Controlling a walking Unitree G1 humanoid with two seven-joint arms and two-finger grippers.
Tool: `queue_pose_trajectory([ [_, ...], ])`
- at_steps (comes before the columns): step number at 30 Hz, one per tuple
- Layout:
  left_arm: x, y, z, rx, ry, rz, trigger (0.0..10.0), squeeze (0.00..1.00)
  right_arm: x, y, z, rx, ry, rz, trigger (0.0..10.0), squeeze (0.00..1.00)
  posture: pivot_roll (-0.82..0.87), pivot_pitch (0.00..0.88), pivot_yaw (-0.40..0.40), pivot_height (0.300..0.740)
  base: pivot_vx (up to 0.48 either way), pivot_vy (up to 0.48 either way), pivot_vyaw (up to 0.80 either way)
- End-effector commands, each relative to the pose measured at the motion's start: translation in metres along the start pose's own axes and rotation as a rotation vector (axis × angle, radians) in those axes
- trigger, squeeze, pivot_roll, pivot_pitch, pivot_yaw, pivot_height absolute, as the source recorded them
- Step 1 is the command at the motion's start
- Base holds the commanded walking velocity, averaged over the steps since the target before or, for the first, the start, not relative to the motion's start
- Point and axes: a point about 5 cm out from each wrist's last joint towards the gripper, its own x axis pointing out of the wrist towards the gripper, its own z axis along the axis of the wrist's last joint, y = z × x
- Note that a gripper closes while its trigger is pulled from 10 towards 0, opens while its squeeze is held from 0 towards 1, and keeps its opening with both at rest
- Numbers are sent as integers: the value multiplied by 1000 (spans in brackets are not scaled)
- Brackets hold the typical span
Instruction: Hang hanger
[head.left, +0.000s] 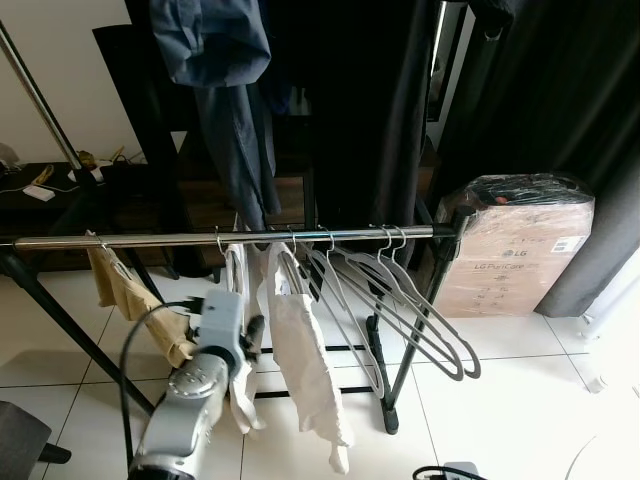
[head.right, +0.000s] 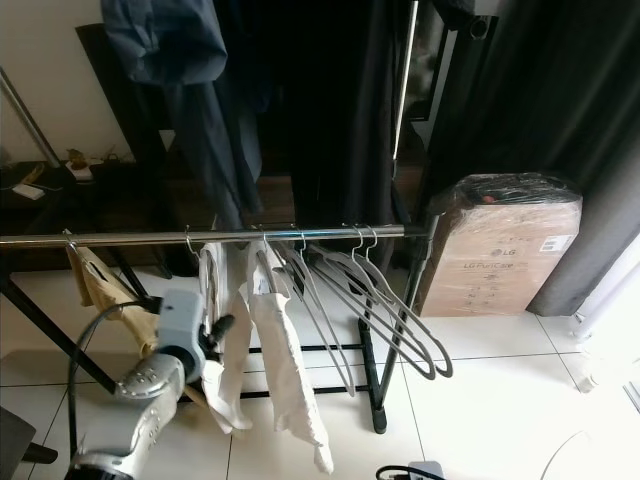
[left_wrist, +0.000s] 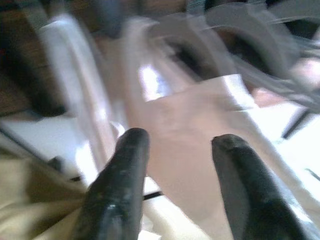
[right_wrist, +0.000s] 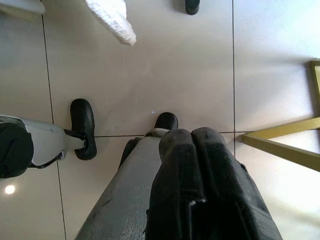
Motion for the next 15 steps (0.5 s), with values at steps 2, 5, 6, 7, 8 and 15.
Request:
queue_pose_trajectory([
  [2,2,-23,4,4,18,-84,10000,1000,0,-1,-2,-3,7,2,10000,0,23,37,-2,740,0,0,0],
  [5,15,-31,5,-1,45,-5,10000,0,0,0,-1,-4,5,3,10000,0,13,43,-4,740,0,0,0],
  [6,19,-32,6,-5,50,11,10000,0,0,0,-1,-5,4,4,10000,0,13,43,-4,740,0,0,0],
  [7,23,-34,8,-23,51,19,10000,0,0,0,-1,-5,4,4,10000,0,9,44,-4,740,0,0,0],
  [8,24,-35,9,-35,55,20,10000,0,0,0,-1,-5,3,5,10000,0,9,46,-4,740,0,0,0],
  [15,59,-36,15,-172,87,129,10000,0,0,3,-2,14,3,6,10000,0,-22,64,11,740,0,0,0],
])
